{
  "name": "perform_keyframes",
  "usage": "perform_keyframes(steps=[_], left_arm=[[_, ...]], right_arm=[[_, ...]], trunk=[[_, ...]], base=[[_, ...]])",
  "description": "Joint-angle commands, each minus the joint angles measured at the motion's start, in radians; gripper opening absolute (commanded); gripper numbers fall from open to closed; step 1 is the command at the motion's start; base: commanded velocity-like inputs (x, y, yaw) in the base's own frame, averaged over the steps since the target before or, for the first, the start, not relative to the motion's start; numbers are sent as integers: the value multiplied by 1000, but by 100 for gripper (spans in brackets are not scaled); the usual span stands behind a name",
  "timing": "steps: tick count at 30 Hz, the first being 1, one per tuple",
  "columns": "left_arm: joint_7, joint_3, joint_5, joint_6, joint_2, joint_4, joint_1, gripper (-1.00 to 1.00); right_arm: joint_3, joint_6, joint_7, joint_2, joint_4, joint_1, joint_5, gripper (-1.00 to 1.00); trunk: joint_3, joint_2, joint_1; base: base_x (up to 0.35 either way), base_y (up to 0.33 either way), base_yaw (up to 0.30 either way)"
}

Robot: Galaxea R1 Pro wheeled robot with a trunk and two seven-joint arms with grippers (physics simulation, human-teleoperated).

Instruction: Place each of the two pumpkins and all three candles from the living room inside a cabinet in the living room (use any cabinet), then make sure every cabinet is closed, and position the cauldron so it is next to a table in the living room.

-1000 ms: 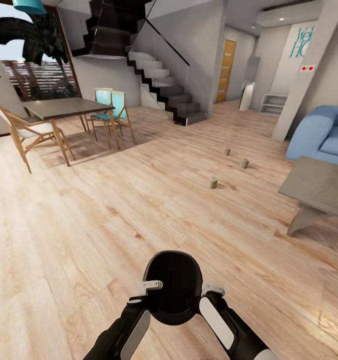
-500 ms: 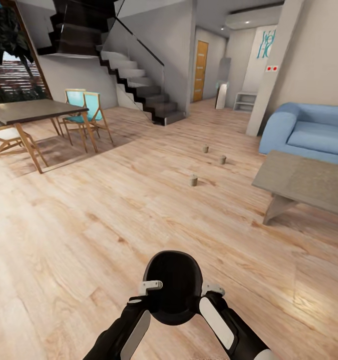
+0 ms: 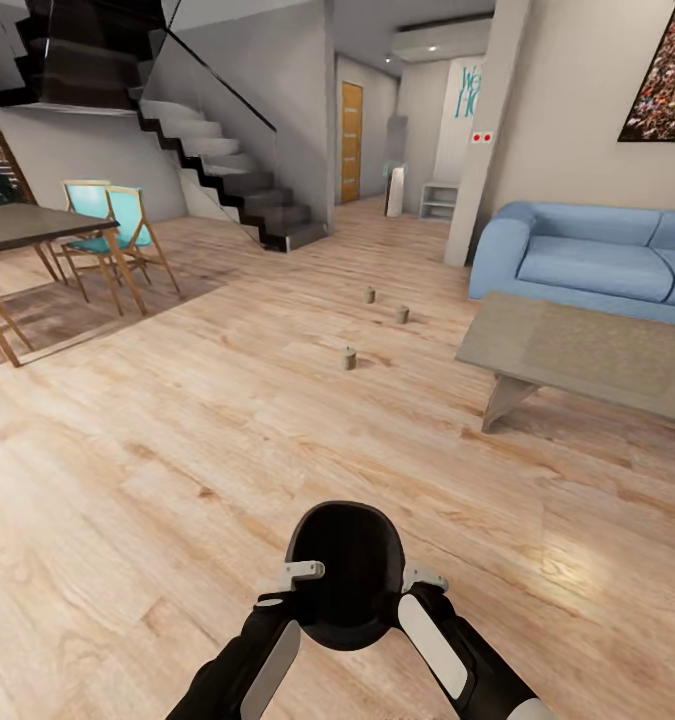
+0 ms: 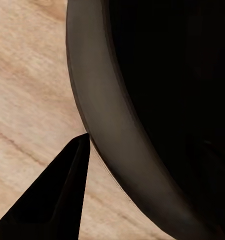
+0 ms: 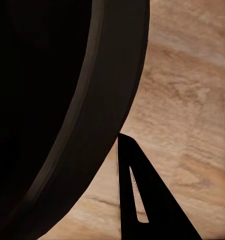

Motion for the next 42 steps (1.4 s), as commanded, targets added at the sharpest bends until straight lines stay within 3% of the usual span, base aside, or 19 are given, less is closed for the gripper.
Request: perform_keyframes(steps=[1,42], left_arm=[[7,-2,16,-3,0,-3,0,-100],[7,-2,16,-3,0,-3,0,-100]], right_arm=[[-1,-9,-6,0,-10,-2,-8,-100],[1,-9,-6,0,-10,-2,-8,-100]], trunk=[[-1,0,0],[-1,0,0]], base=[[0,0,-274],[0,0,-254]])
